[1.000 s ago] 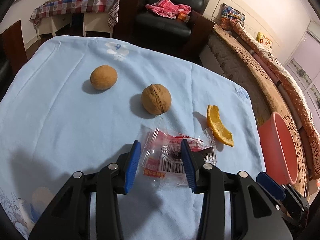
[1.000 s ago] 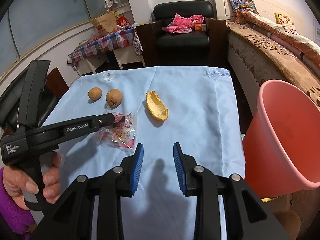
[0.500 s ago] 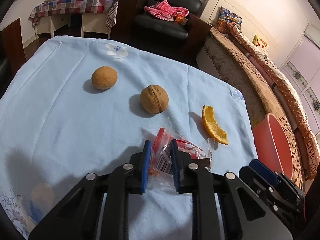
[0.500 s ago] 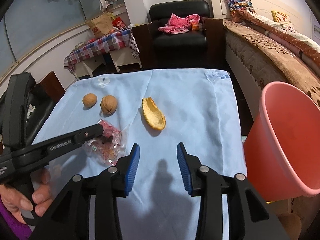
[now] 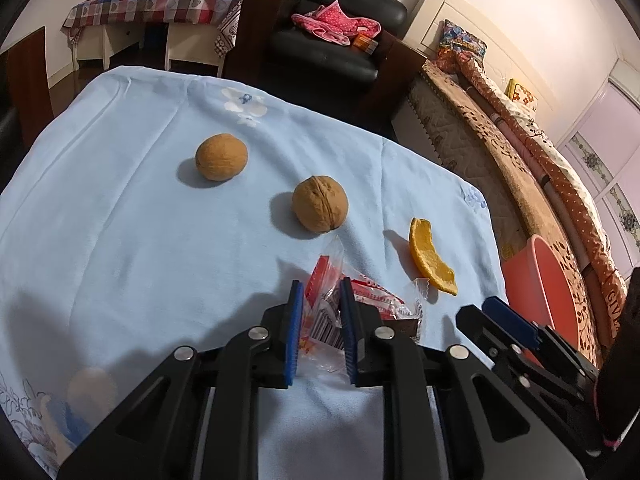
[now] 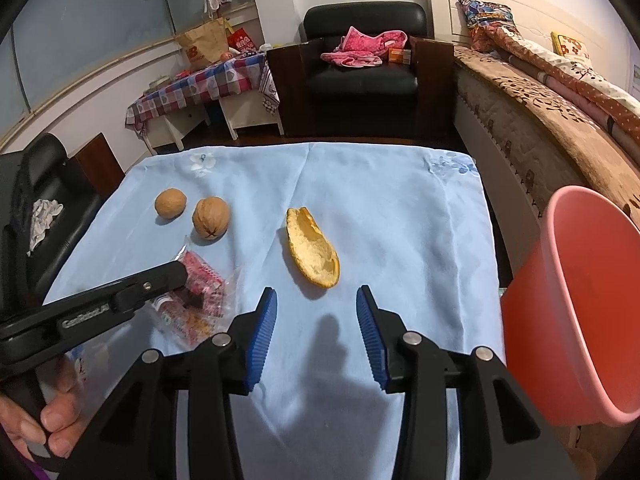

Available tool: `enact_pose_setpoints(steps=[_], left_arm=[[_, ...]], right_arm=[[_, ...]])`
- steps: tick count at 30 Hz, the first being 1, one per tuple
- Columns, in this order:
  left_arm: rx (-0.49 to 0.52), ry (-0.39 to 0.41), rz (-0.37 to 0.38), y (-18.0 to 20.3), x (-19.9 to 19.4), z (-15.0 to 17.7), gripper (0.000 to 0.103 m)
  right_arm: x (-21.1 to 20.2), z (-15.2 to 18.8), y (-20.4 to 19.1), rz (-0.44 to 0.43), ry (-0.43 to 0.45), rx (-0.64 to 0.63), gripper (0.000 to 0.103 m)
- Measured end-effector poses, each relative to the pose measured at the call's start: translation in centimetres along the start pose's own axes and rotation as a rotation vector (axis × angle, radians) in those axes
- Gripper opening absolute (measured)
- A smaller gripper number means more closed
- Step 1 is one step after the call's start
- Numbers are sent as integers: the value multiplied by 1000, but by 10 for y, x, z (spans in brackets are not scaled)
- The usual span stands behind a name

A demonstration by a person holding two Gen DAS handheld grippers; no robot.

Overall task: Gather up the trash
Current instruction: 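Grasp the orange peel with the right gripper, then carry the candy wrapper and orange peel over the pink bucket with both grippers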

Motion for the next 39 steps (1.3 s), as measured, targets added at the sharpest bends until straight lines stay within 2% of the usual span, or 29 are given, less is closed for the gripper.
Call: enact_pose_setpoints(steps=[9,18,26,30,33,39], left_arm=[[-4,-6,3,-3,-2,2,17],[-3,-7,5,-3,-2,3,17],[-3,-9,2,-4,-1,4,17],[-1,-10,-1,-4,0,5,17],[-2,-10,0,-4,0,5,17],[5,-9,-3,-3,1,7,17]], right_arm=[[22,-8,2,4,-20,-3,41],[31,-22,7,-36,-17,62,41],[50,-23,15,15,-54,57,30],[52,-20,12,14,-55,41,15],[49,-17,8,4,-54,35,8],[34,-8,10,-23,-48,65,6]])
Point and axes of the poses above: each gripper's, at about its wrist camera, not at the fingertips, and x roughly the way its jaws point, y to its right, z to its underside, the point moved 10 cm from there along x, roughly the way its jaws point, and after that the axes turned 2 degrees about -z, right-handed, at the moved point
